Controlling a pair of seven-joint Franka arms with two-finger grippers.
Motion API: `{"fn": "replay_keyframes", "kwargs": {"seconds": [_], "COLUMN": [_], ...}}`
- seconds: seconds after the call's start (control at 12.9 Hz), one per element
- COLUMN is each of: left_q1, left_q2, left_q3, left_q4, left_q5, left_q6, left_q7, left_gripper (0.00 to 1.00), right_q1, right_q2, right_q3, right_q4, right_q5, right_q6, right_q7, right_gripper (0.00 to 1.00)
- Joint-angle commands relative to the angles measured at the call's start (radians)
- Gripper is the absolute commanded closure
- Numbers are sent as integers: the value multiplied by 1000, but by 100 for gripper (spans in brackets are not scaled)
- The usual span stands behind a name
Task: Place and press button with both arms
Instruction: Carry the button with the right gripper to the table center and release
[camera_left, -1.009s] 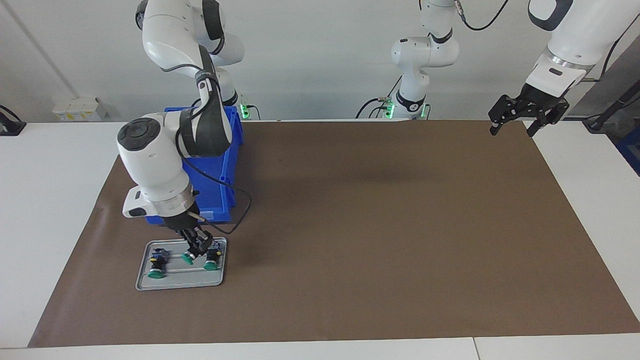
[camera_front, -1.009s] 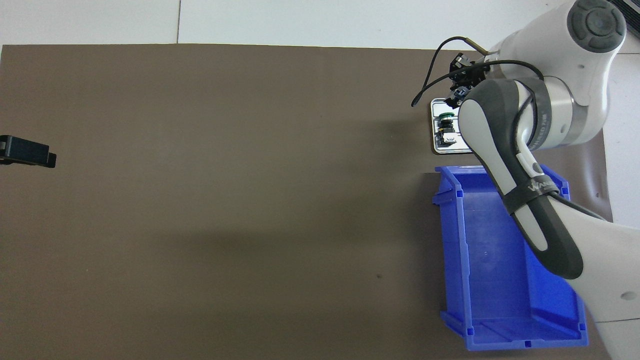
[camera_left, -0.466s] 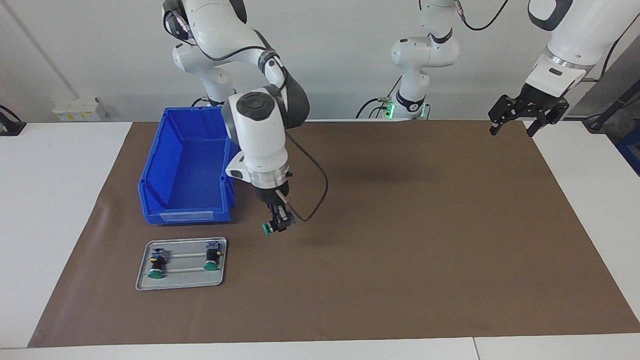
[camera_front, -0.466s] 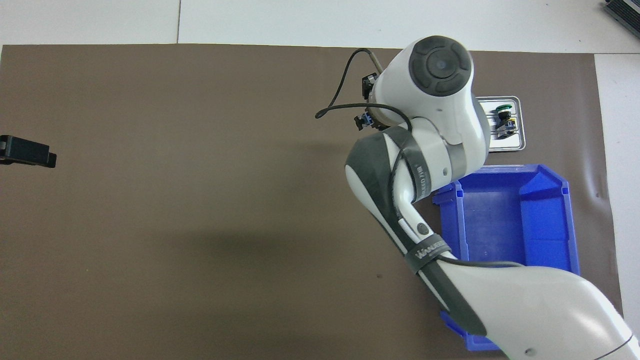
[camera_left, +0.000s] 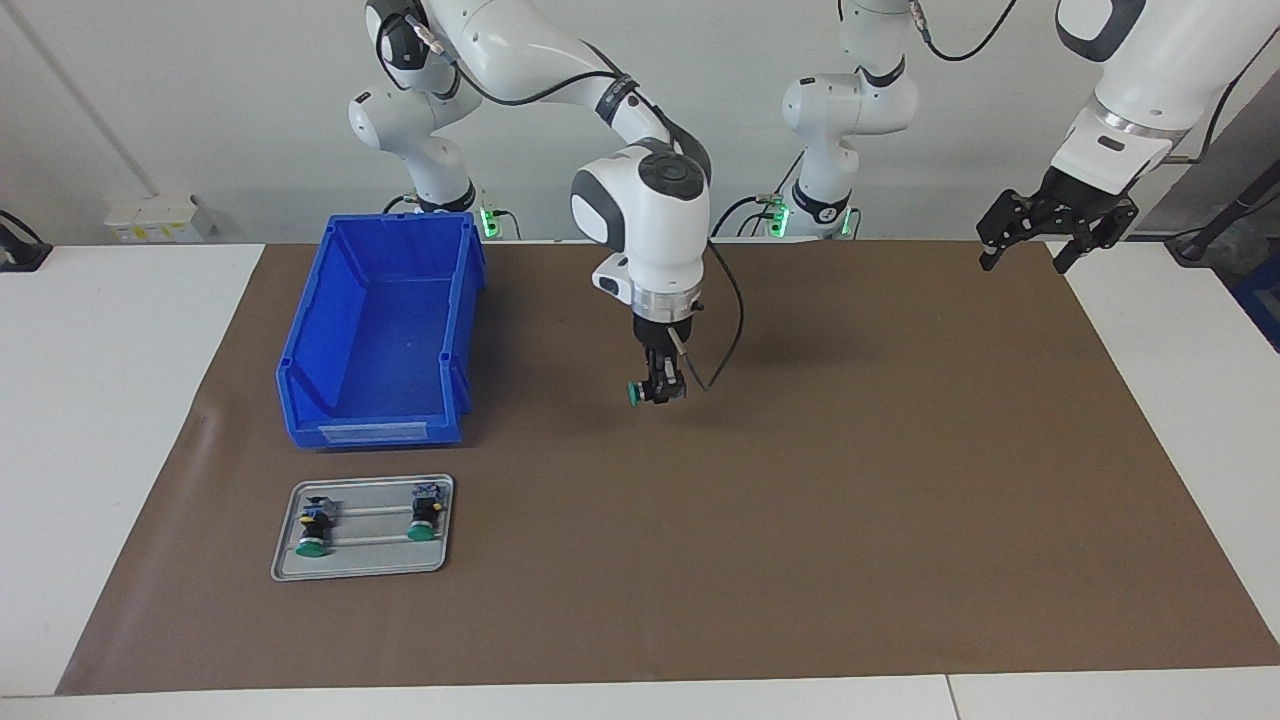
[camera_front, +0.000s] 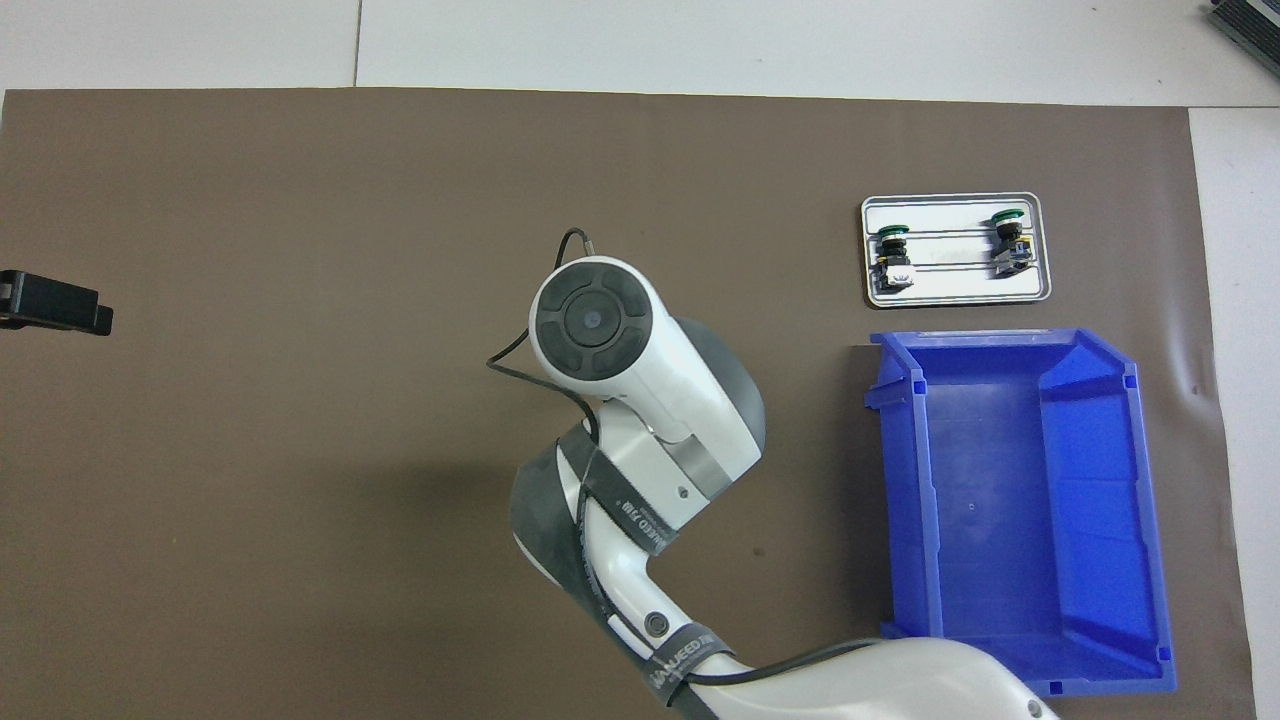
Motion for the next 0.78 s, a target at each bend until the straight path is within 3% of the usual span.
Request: {"fn": "replay_keyframes", "kwargs": {"seconds": [0.0,0.47,0.7], "left_q1": [4,-8,-8], "left_q2": [-31,-31,-31], "left_q3": [-4,-7,-16], "left_q4": [-36,-36,-38], "left_q5": [17,17,17], "left_q6": [13,12,48], "left_q7": [5,14,112], "left_gripper": [0,0,0], "right_q1": [72,63,77], "right_q2": [31,69,66], "right_q3": [-1,-1,-1], "right_q4": [-37,-86,-144], "right_q5": [-48,-60,-63], "right_q6": [23,173,216], "right_q7": [127,177,180], "right_gripper": [100,100,100]}}
